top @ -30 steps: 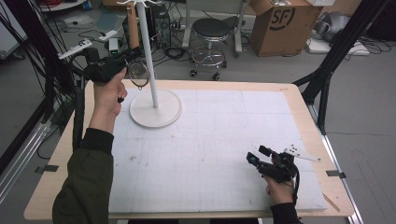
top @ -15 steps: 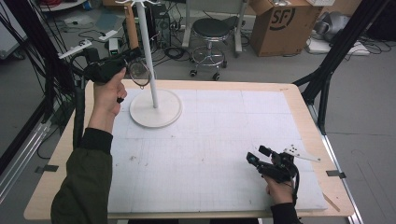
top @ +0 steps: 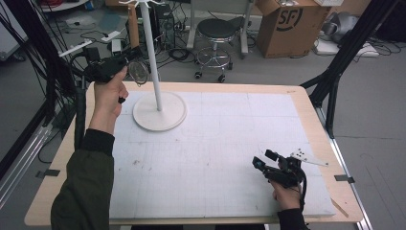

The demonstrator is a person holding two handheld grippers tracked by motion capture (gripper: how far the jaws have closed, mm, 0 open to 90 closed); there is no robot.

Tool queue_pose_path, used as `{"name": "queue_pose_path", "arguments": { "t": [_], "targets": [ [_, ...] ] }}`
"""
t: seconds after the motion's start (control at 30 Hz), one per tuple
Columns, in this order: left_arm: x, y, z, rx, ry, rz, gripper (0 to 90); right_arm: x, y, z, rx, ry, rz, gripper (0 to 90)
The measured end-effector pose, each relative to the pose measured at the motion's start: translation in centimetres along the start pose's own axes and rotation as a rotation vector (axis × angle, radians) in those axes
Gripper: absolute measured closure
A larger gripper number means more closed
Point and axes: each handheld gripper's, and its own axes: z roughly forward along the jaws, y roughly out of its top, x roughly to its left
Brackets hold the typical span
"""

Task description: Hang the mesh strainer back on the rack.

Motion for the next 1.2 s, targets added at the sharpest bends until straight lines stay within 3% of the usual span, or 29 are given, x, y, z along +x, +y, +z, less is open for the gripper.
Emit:
{"name": "queue_pose_path", "arguments": {
  "t": [0.1,0.37,0.63,1.2],
  "targets": [
    [0.2,0.2,-0.3,-0.011,-0.005,-0.011,54.9,0.0,0.0,0.0,0.001,0.0,0.001,18.2],
    [-0.2,0.0,-1.3,-0.007,-0.004,0.024,49.6,0.4,-0.2,0.5,0.021,0.008,-0.015,18.2],
    [-0.8,-0.5,-2.3,0.008,-0.023,0.058,37.4,0.6,-0.2,0.4,0.022,0.005,-0.014,18.2],
    [-1.0,-2.8,-4.1,0.051,-0.045,0.082,34.7,1.0,-0.2,0.6,0.023,0.009,-0.026,18.3]
  ]
}}
